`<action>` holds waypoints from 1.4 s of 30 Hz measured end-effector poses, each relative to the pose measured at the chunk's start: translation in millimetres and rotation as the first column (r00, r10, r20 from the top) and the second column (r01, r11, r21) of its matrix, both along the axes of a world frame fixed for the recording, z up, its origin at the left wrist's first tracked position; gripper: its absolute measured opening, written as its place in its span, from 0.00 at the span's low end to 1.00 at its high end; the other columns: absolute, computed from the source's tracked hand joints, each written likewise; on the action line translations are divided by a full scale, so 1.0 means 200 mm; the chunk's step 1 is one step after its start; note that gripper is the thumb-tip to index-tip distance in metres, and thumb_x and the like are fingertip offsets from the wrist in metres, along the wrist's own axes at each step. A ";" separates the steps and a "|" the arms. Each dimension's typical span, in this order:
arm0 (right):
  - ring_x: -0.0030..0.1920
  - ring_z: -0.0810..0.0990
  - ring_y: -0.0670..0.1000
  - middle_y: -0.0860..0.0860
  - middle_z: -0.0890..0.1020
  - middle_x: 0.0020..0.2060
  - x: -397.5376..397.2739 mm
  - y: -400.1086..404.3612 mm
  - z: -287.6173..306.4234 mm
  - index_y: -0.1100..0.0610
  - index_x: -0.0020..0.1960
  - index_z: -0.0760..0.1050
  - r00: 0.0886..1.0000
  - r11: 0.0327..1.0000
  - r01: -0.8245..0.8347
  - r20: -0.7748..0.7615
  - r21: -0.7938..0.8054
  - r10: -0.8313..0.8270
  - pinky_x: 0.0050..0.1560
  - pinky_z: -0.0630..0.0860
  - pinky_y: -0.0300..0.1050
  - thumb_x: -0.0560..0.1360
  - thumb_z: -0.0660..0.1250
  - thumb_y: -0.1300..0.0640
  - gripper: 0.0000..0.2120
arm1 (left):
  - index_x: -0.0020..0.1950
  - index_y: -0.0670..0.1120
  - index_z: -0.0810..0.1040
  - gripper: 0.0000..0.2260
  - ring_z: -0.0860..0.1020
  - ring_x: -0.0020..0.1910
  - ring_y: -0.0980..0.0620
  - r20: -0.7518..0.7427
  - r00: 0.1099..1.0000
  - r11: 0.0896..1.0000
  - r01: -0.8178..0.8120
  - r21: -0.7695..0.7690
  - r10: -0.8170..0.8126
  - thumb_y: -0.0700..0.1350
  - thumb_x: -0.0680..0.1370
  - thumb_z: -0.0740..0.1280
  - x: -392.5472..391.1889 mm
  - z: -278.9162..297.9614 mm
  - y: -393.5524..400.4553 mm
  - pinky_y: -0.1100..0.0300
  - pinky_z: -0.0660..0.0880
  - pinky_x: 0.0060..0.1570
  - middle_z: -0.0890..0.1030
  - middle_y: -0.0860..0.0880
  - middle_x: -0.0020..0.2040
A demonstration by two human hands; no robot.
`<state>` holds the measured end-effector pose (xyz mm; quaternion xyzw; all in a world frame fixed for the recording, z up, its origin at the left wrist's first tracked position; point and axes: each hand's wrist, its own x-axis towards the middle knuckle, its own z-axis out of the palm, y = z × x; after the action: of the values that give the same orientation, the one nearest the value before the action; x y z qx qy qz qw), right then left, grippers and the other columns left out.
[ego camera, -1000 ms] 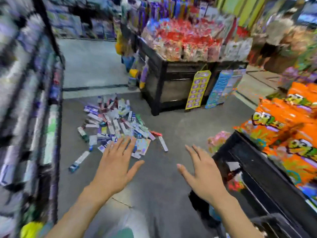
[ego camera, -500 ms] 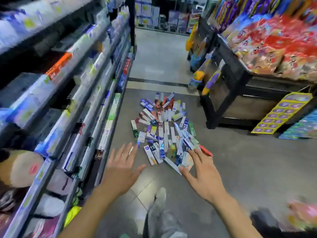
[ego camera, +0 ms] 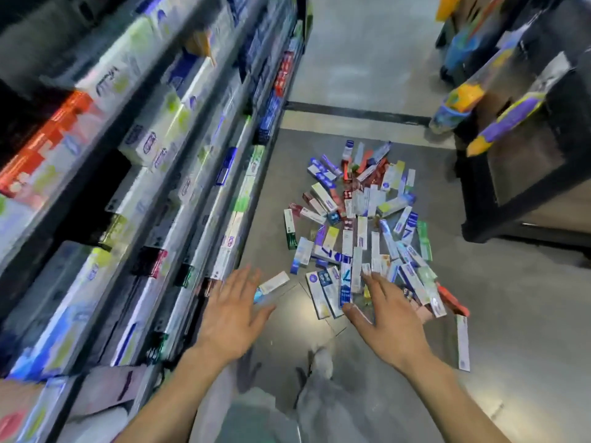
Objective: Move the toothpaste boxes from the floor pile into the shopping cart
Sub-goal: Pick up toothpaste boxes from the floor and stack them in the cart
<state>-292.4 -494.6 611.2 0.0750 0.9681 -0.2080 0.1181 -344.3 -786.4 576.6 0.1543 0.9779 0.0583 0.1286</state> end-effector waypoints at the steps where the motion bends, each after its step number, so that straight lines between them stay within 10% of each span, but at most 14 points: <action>1: 0.77 0.61 0.53 0.52 0.64 0.77 -0.07 0.01 -0.08 0.53 0.79 0.61 1.000 1.000 0.010 0.026 -0.024 -0.009 0.75 0.60 0.48 0.71 0.45 0.26 0.46 | 0.73 0.42 0.73 0.35 0.73 0.71 0.43 0.030 0.999 1.000 0.018 -0.013 -0.017 0.66 0.81 0.46 -0.06 -0.07 0.01 0.46 0.66 0.70 0.74 0.43 0.72; 7: 0.77 0.62 0.57 0.56 0.65 0.77 -0.38 -0.02 -0.81 0.55 0.79 0.60 0.988 0.998 0.021 0.157 -0.055 -0.012 0.76 0.60 0.50 0.68 0.36 0.19 0.54 | 0.72 0.41 0.73 0.34 0.75 0.69 0.39 0.112 0.993 0.999 0.018 0.045 -0.023 0.65 0.83 0.47 -0.38 -0.75 0.05 0.39 0.73 0.65 0.75 0.39 0.71; 13: 0.74 0.65 0.55 0.55 0.68 0.74 -0.55 -0.11 -1.78 0.55 0.78 0.62 0.968 0.975 0.154 0.221 -0.161 -0.116 0.74 0.64 0.52 0.77 0.59 0.32 0.38 | 0.75 0.39 0.67 0.33 0.71 0.71 0.38 0.093 0.995 0.996 -0.038 0.084 0.030 0.63 0.80 0.53 -0.61 -1.71 0.00 0.40 0.70 0.67 0.71 0.37 0.73; 20: 0.70 0.69 0.57 0.56 0.72 0.70 -0.58 -0.14 -3.08 0.56 0.75 0.66 0.957 0.963 0.213 0.232 -0.165 -0.172 0.68 0.66 0.50 0.78 0.65 0.39 0.32 | 0.79 0.42 0.62 0.37 0.72 0.70 0.38 0.143 0.990 1.000 -0.001 -0.016 0.003 0.67 0.79 0.49 -0.62 -3.07 -0.11 0.41 0.69 0.68 0.68 0.40 0.76; 31: 0.62 0.71 0.62 0.60 0.74 0.64 -0.69 -0.16 -3.72 0.56 0.71 0.67 0.964 0.967 0.241 0.093 0.082 -0.248 0.57 0.73 0.55 0.76 0.67 0.41 0.30 | 0.80 0.43 0.55 0.39 0.66 0.69 0.41 0.118 0.991 0.992 -0.055 -0.109 0.068 0.60 0.77 0.67 -0.88 -3.67 -0.07 0.42 0.67 0.63 0.67 0.43 0.73; 42: 0.58 0.73 0.64 0.61 0.74 0.57 -0.75 -0.23 -3.75 0.61 0.61 0.68 0.929 0.939 0.320 0.151 0.129 -0.338 0.53 0.75 0.56 0.70 0.73 0.38 0.33 | 0.51 0.50 0.61 0.24 0.76 0.50 0.40 0.298 0.857 0.882 -0.463 0.087 0.420 0.61 0.70 0.71 -0.81 -3.62 0.01 0.50 0.75 0.47 0.78 0.46 0.51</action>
<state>-442.3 -539.9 -139.1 0.2596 0.9374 -0.1680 0.1601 -506.0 -784.8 -147.7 -0.0745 0.9526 0.1826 0.2317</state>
